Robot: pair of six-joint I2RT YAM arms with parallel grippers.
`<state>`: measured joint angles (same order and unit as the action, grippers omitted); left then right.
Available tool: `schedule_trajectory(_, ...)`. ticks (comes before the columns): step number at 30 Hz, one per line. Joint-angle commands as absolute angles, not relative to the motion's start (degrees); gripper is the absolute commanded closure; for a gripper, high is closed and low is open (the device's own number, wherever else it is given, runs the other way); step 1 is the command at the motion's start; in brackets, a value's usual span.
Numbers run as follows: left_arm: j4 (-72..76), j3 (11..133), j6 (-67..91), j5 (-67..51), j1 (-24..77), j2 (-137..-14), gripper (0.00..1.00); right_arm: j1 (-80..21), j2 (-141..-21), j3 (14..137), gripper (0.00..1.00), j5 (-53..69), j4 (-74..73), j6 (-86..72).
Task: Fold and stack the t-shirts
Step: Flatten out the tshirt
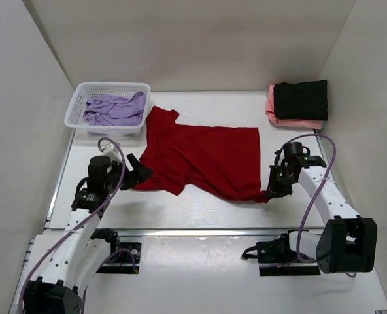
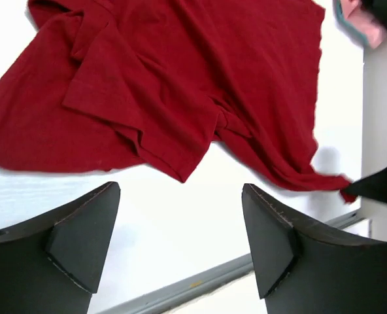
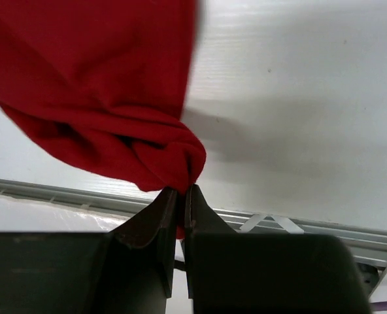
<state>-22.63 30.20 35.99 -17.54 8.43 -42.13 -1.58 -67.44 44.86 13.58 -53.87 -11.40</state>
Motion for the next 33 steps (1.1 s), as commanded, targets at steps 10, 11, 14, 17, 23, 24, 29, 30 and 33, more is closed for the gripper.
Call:
schedule_trajectory(10,-25.2,33.8,30.6,-5.4,10.3,-50.2,0.84,-1.5,-67.3,49.0,1.0,15.7,-50.9,-11.5)
schedule_trajectory(11,-24.2,34.4,28.9,-5.6,10.0,-53.1,0.83,-1.5,-67.1,49.0,1.0,15.9,-50.6,-11.5)
schedule_trajectory(14,-21.3,36.4,28.2,-4.1,11.0,-56.9,0.51,-1.1,-67.0,49.0,1.0,15.6,-50.7,-11.8)
schedule_trajectory(17,-18.6,36.4,29.9,-4.2,11.3,-59.7,0.52,-1.1,-66.7,49.0,1.0,15.9,-50.3,-11.8)
schedule_trajectory(23,-14.8,35.1,31.1,-3.5,11.4,-64.0,0.37,-1.1,-67.6,49.2,1.0,17.2,-49.6,-12.0)
schedule_trajectory(24,-14.4,35.6,31.1,-3.1,11.6,-64.9,0.39,-1.2,-67.8,49.5,1.0,17.3,-49.6,-12.0)
schedule_trajectory(29,-11.3,36.2,31.6,-1.6,12.0,-68.5,0.43,-1.2,-68.3,49.2,0.99,18.1,-49.2,-12.2)
schedule_trajectory(30,-10.5,36.6,31.7,-1.2,12.1,-69.9,0.45,-1.2,-68.6,49.7,1.0,18.1,-49.0,-12.2)
schedule_trajectory(33,-9.1,38.0,31.2,-0.2,12.7,-72.3,0.46,-1.1,-68.6,49.7,1.0,18.5,-48.1,-12.7)
